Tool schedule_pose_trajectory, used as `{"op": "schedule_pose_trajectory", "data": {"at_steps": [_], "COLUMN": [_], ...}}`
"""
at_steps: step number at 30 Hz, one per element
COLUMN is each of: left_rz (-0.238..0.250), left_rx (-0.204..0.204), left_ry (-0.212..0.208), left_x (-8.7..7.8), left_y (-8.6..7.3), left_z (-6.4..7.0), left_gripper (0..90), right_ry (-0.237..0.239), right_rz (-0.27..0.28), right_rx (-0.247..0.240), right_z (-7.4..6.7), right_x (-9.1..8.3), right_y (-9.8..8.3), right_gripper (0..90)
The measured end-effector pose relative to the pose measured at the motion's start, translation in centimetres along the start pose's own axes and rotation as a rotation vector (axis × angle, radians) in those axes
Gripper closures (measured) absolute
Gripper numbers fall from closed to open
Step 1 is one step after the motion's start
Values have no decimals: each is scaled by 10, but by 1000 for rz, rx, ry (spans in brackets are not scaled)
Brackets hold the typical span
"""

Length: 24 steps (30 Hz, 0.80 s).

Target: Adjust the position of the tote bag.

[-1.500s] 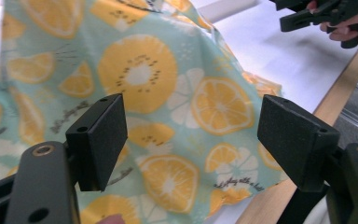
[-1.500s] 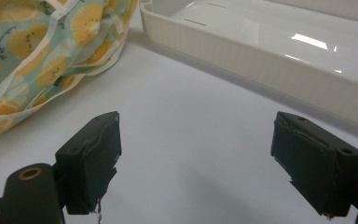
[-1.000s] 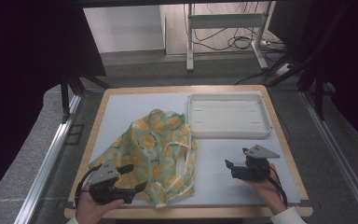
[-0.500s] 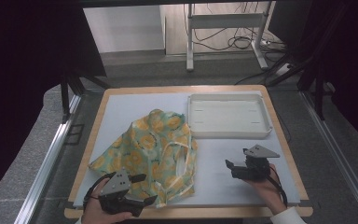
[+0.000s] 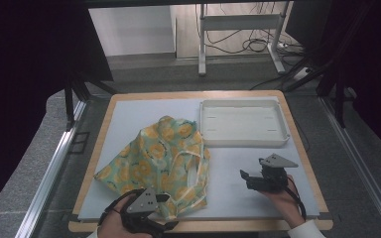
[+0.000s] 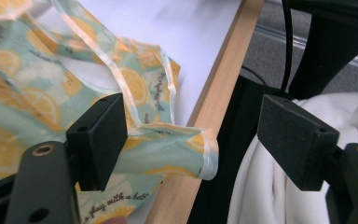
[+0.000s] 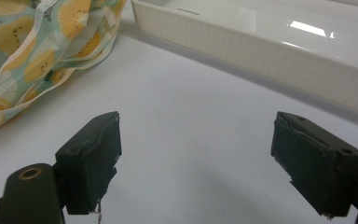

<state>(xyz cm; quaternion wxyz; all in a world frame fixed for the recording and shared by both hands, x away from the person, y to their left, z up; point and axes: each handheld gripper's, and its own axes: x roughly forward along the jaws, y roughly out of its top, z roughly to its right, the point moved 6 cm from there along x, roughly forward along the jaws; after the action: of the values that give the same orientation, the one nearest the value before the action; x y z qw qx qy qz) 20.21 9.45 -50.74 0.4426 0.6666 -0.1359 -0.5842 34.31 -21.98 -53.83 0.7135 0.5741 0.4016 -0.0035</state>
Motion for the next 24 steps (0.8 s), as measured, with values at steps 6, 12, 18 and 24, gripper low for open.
{"op": "schedule_pose_trajectory", "data": {"at_steps": [6,12,18,24], "left_rz": [-55,-107,-139,-129], "left_rx": [-18,-29,-43,-54], "left_ry": [-5,4,31,39], "left_x": [15,26,32,31], "left_y": [-8,-16,-26,-29], "left_z": [-7,-14,-23,-29], "left_gripper": [202,211,315,537], "right_ry": [2,2,3,2], "right_rz": [-2,-4,-6,-6], "right_rx": [6,5,5,4], "right_z": [1,1,1,1], "right_x": [1,1,1,1], "right_y": [0,-1,-1,-1], "right_gripper": [164,164,164,164]}}
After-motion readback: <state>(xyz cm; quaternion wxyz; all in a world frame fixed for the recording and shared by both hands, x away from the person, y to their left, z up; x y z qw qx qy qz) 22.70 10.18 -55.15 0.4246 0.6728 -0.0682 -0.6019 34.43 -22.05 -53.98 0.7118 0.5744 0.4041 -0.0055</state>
